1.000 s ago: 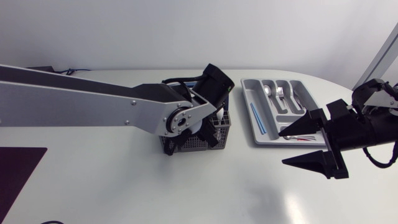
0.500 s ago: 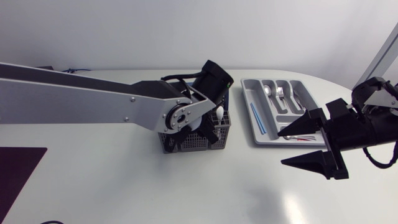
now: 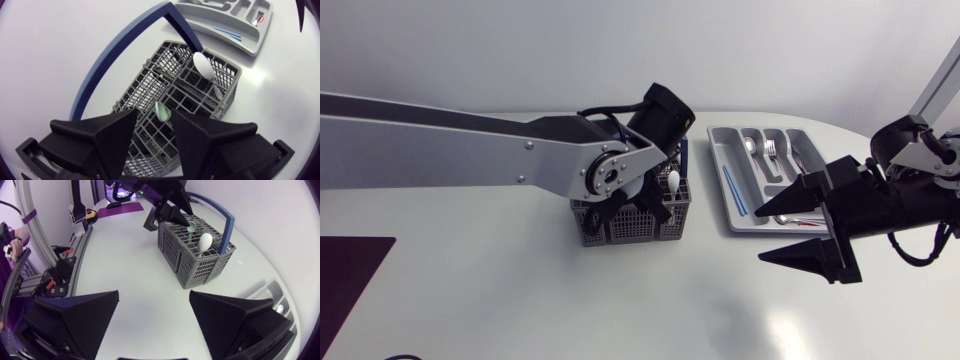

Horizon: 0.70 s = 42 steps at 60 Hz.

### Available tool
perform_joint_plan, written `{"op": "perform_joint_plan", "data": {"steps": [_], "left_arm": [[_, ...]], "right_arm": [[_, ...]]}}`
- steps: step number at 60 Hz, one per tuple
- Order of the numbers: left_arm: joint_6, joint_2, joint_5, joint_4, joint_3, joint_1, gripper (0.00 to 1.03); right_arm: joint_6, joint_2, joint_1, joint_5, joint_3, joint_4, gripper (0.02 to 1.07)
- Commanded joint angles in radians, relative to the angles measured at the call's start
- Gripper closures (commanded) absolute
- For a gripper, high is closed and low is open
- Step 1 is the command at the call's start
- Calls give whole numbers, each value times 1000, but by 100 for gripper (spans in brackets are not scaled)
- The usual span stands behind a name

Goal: Unload the cutlery basket into the drawer organizer.

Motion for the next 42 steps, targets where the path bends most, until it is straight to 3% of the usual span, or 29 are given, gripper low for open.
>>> {"op": "perform_joint_plan", "data": {"steps": [1,31,42], "left_arm": [[-33,14,13,-13,41,-1,53],[-37,50,23,-10,37,25,56],[-37,60,23,-9,35,30,57]], "right_arm": [[49,-12,21,12,-27,21,6],[127,-32,67,33,-37,73,6],[191,-39,97,41,-72,160,6]]}}
